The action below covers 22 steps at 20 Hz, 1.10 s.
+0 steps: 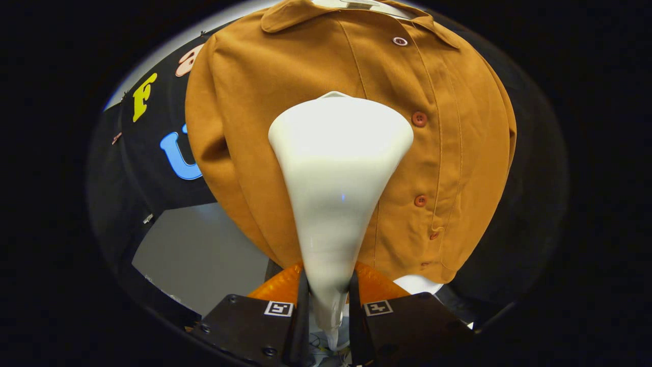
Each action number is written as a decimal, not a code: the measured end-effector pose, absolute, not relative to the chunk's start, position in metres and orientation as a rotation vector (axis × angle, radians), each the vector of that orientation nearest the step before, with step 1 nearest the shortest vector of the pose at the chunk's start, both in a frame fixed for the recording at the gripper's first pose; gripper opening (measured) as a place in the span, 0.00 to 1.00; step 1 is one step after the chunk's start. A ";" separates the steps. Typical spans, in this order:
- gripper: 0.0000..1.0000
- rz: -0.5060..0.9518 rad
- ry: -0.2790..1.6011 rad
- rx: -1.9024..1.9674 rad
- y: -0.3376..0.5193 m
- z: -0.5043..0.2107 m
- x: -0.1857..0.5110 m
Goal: Iron the clothes twice with a garment steamer, once on the left side and once on the right side.
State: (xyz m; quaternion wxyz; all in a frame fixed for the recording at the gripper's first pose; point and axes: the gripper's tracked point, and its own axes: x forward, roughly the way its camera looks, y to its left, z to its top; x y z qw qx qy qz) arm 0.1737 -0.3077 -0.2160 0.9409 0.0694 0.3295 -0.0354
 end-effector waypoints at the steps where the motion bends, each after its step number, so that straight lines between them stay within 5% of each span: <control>1: 0.35 -0.076 0.684 0.141 -0.308 -0.221 0.171; 22: 0.36 -0.133 0.996 0.167 -0.313 -0.335 0.100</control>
